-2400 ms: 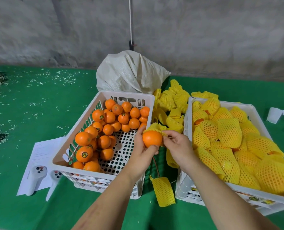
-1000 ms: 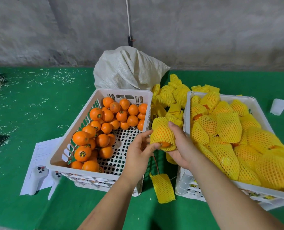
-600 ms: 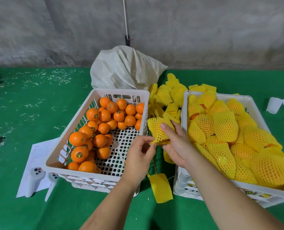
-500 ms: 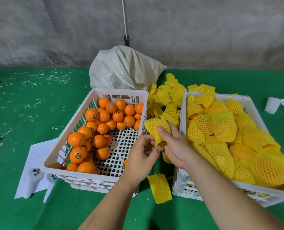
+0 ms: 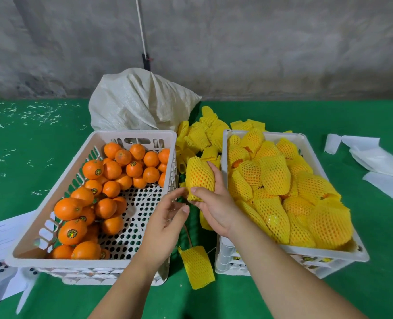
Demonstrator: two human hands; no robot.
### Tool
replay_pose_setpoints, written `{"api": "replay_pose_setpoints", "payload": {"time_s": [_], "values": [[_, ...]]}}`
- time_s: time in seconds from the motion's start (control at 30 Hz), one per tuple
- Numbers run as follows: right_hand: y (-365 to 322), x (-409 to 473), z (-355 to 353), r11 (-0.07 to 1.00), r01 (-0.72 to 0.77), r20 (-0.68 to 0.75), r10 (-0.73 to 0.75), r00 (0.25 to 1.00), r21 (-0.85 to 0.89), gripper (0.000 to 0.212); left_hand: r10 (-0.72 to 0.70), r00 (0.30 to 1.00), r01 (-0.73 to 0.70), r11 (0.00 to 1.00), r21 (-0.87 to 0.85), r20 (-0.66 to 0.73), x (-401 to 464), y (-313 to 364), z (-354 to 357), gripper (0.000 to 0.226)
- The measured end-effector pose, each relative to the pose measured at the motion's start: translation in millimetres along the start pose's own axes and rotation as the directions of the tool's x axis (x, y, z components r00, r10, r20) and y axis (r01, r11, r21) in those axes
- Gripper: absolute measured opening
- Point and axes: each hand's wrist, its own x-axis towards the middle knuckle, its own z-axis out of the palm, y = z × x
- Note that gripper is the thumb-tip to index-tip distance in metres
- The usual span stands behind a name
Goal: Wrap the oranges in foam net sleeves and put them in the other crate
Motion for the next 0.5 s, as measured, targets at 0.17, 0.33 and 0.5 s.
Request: {"api": "replay_pose_setpoints", "payload": {"time_s": [0.17, 0.33, 0.5], "values": [[-60.8, 0.5, -23.7, 0.983, 0.171, -0.101, -0.164, 0.981, 0.067, 0.088, -0.035, 0.995, 0.033, 0.999, -0.031, -0.096, 5.9, -7.9, -3.6, 0.026], [-142.3, 20.2, -118.5, 0.719, 0.264, -0.298, -0.552, 0.778, -0.643, 0.065, -0.027, 0.996, 0.029, 0.999, 0.020, -0.088, 7.5, -11.9, -1.5, 0.021], [-128.2, 50.9, -224.6, 0.195, -0.356, -0.403, -0.330, 0.854, -0.914, 0.075, -0.003, 0.998, 0.013, 0.991, 0.136, -0.070, 9.8, -11.8, 6.8, 0.027]]}}
